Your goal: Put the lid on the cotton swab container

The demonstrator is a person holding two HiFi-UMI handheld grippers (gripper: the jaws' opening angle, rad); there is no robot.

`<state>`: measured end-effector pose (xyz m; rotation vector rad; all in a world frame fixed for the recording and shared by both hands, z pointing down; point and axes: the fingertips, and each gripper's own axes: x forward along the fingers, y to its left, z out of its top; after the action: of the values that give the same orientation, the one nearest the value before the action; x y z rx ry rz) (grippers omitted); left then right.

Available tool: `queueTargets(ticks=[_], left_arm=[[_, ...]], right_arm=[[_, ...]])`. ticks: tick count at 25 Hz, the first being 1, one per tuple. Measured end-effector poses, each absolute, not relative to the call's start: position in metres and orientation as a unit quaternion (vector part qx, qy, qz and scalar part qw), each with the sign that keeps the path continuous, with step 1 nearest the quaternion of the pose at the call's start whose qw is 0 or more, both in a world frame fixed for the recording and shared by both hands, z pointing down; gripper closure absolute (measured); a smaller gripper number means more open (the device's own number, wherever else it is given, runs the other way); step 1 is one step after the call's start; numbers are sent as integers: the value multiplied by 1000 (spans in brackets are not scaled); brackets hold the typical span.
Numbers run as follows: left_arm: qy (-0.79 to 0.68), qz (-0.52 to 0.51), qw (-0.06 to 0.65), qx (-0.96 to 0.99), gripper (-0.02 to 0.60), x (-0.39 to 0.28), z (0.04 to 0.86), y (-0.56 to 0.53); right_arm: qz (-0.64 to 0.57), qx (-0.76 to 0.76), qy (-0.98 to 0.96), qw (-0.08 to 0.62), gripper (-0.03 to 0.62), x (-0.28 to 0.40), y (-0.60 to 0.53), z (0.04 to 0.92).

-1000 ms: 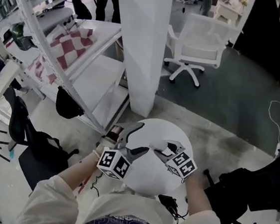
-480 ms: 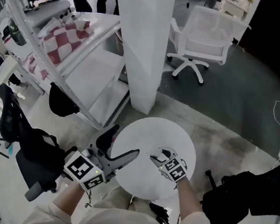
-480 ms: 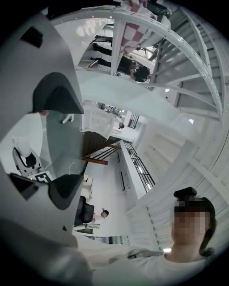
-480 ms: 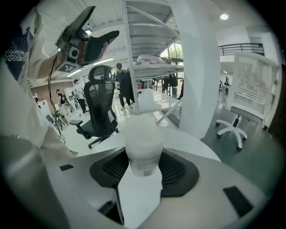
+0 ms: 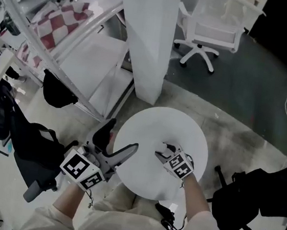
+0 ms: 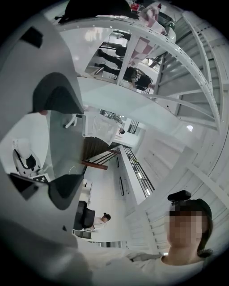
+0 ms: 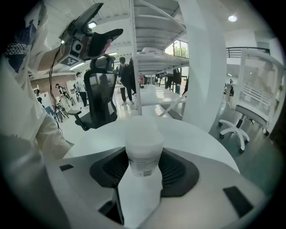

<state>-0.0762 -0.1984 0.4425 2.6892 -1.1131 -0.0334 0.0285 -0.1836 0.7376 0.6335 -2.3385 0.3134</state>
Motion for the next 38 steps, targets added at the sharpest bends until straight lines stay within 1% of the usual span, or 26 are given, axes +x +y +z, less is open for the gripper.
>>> queueTargets(ticks=[13, 23, 25, 26, 27, 30, 32, 34, 38], left_arm=[[-384, -13, 131, 914, 163, -89, 469, -206], [-379, -10, 144, 914, 163, -86, 480, -211], [-379, -10, 147, 914, 163, -86, 480, -212], [-379, -9, 149, 913, 164, -86, 480, -213], [-379, -8, 150, 913, 163, -86, 480, -214], [-379, -1, 155, 912, 163, -88, 480, -216], [-380, 4, 159, 911, 163, -90, 481, -217], [-383, 12, 164, 909, 163, -92, 482, -219], [-377, 28, 168, 910, 164, -88, 482, -219]], right_arm=[[112, 239, -896, 359, 378, 31, -186, 762], [114, 248, -896, 349, 368, 32, -189, 762], [121, 257, -890, 356, 362, 35, -189, 766], [126, 261, -887, 361, 337, 37, -188, 769], [133, 265, -883, 364, 292, 40, -186, 771], [157, 278, -875, 364, 287, 50, -178, 774], [168, 294, -871, 356, 281, 57, -174, 768], [181, 326, -867, 332, 281, 67, -174, 753], [207, 413, -851, 250, 281, 85, -175, 695]])
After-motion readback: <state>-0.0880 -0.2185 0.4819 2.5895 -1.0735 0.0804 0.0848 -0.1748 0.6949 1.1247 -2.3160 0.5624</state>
